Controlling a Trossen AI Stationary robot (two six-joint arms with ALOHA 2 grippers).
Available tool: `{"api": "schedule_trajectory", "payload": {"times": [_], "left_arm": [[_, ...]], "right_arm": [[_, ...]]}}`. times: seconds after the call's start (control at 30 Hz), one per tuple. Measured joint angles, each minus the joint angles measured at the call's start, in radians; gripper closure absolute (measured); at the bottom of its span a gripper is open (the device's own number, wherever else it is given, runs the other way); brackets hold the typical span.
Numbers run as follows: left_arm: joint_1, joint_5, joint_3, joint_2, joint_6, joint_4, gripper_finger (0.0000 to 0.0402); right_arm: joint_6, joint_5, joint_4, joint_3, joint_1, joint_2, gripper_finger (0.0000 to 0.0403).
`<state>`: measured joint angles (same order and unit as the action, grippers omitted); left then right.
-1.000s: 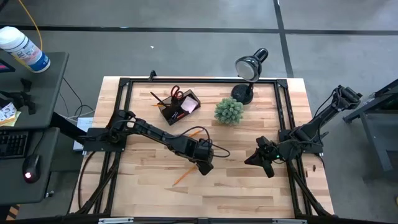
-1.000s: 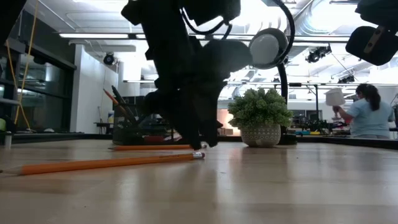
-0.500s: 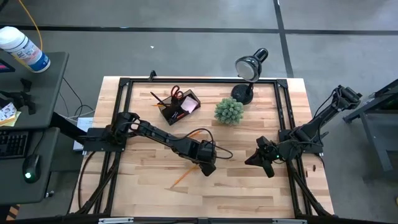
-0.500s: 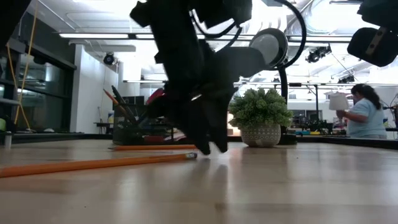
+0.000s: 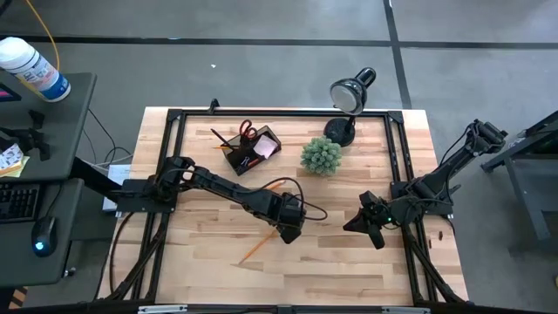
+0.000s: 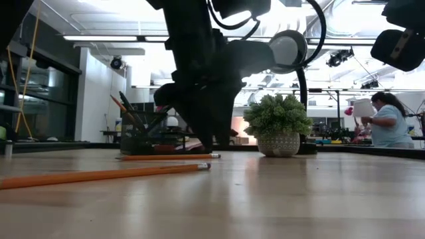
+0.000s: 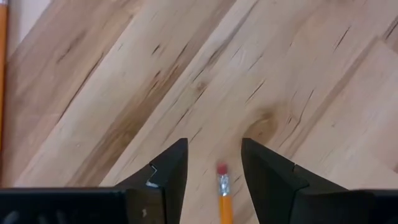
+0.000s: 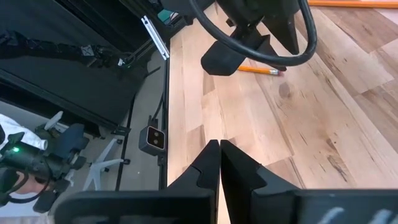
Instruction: Pick and place office supplies into organizer
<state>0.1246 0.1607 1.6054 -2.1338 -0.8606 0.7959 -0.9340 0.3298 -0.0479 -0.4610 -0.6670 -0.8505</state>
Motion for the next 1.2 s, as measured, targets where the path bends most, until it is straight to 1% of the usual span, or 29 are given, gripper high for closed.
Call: {"api": "schedule_trajectory", "payload": {"times": [0.27, 0.7, 0.77, 0.83, 0.9, 1.2], "left_arm": [[0.000, -0.037, 0.000, 0.000, -0.037, 0.010, 0.0264], [0.002, -0.037, 0.001, 0.000, -0.035, 0.031, 0.0264], [0.003, -0.037, 0.003, -0.013, -0.034, 0.026, 0.0264], [0.007, -0.062, 0.000, -0.024, -0.030, 0.038, 0.0264], [0.014, -0.067, 0.004, -0.046, -0.033, 0.005, 0.0264], [0.049, -0.050, 0.001, -0.049, -0.068, 0.026, 0.0264]], "right_arm": [[0.000, 0.000, 0.000, 0.000, 0.000, 0.000, 0.0400], [-0.005, 0.000, 0.000, 0.000, 0.000, 0.000, 0.0399], [-0.007, 0.000, 0.000, 0.000, 0.000, 0.000, 0.0397], [-0.007, 0.000, 0.000, 0.000, 0.000, 0.000, 0.0396], [-0.007, 0.000, 0.001, 0.000, 0.000, 0.000, 0.0398], [-0.008, 0.002, 0.006, 0.000, 0.000, 0.000, 0.0402]]}}
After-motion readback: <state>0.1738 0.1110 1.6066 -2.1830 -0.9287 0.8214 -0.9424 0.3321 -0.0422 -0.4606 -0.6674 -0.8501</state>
